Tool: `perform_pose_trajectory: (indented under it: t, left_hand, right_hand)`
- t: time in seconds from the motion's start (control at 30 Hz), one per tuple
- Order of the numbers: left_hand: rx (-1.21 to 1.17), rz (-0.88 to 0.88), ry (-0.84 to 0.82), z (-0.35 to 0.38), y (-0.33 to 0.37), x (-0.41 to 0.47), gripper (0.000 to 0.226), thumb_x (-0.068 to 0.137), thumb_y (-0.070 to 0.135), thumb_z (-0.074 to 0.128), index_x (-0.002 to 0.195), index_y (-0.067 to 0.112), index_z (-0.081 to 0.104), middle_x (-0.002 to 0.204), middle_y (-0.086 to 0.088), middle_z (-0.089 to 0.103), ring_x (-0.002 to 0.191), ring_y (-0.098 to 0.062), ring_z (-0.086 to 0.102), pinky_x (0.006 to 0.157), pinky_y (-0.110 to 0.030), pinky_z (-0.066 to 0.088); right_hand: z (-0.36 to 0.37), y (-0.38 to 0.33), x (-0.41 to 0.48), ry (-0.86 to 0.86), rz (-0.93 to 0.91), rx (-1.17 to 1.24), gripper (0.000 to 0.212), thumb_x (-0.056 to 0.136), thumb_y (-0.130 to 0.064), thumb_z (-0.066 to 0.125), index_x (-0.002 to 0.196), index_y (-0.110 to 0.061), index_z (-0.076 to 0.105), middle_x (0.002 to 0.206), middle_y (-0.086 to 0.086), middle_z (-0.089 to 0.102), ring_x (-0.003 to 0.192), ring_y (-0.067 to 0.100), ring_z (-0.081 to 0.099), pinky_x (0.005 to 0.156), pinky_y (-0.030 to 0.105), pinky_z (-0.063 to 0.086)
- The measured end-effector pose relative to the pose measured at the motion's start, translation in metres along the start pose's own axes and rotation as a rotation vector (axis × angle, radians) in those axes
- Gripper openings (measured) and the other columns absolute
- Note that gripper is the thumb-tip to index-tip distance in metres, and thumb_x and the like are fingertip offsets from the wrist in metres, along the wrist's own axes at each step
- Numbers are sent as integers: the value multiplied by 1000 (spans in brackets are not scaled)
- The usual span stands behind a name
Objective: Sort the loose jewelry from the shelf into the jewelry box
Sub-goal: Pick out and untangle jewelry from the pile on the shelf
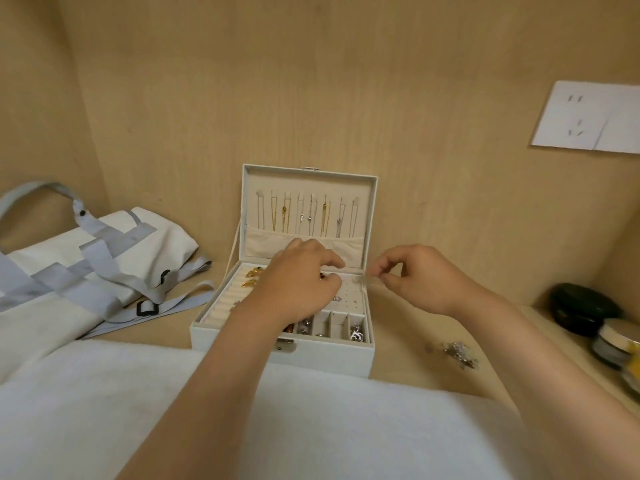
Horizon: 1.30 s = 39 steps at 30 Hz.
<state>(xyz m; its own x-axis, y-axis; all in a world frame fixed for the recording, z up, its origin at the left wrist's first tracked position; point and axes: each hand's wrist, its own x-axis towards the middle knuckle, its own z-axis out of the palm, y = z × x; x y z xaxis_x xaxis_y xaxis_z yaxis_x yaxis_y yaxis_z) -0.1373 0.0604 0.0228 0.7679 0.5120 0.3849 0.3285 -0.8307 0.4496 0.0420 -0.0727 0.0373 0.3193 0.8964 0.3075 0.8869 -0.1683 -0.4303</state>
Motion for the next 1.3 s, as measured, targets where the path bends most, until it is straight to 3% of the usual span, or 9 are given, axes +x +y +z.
perform_pose_trajectory:
  t: [0.17, 0.33, 0.5, 0.6, 0.77, 1.03, 1.2, 1.3]
  left_hand:
    - [-56, 116, -6, 27, 50, 2, 28, 91, 27, 55, 115, 34, 67, 113, 15, 58, 110, -7, 45, 95, -31, 40]
    - [-59, 155, -148, 72, 93, 12, 23, 93, 28, 55, 110, 35, 69, 110, 15, 65, 87, -6, 54, 87, -30, 50]
    - [20, 146, -263, 114, 108, 20, 25, 92, 24, 54, 109, 31, 71, 113, 7, 69, 102, -15, 63, 90, -31, 51]
    - [12, 127, -260, 133, 105, 20, 19, 92, 37, 56, 101, 32, 71, 101, 10, 69, 96, -15, 62, 86, -34, 52]
    - [-8, 168, -223, 145, 97, 17, 24, 87, 53, 63, 100, 35, 72, 96, 13, 63, 103, -11, 52, 91, -35, 46]
    - [-39, 183, -181, 150, 93, 14, 18, 91, 31, 60, 106, 36, 69, 93, 21, 56, 101, -11, 48, 97, -35, 43]
    - [-81, 145, -151, 152, 94, 10, 21, 94, 32, 56, 109, 35, 70, 94, 19, 61, 101, -12, 49, 95, -34, 42]
    - [-234, 112, -66, 152, 97, 8, 20, 92, 33, 61, 110, 34, 69, 93, 19, 70, 98, -5, 58, 91, -29, 47]
  right_hand:
    - [-34, 34, -42, -15, 77, -45, 15, 91, -13, 65, 97, -22, 75, 98, -9, 69, 61, -21, 50, 62, 1, 36]
    - [-40, 70, -75, -80, 139, -80, 16, 91, -15, 66, 101, -24, 76, 99, -9, 71, 63, -23, 50, 62, 0, 34]
    - [-34, 104, -93, -100, 219, 24, 15, 91, -17, 69, 98, -27, 78, 95, -12, 73, 62, -18, 53, 63, 2, 37]
    - [-29, 114, -95, -100, 244, 112, 11, 88, -19, 72, 92, -28, 79, 87, -12, 75, 67, -11, 58, 73, 10, 44]
    - [-25, 117, -94, -150, 231, 146, 11, 86, -19, 74, 90, -28, 80, 73, -21, 71, 66, -14, 58, 70, 7, 44]
    - [-20, 118, -94, -83, 239, 132, 17, 85, -16, 74, 76, -30, 74, 69, -19, 70, 65, -11, 57, 66, 8, 43]
    - [-20, 116, -96, -3, 233, 238, 21, 86, -7, 68, 76, -24, 74, 78, -8, 74, 67, -4, 58, 71, 17, 48]
    - [-23, 108, -97, 50, 241, 407, 18, 91, -2, 64, 80, -14, 72, 69, -7, 67, 50, -5, 51, 55, 11, 40]
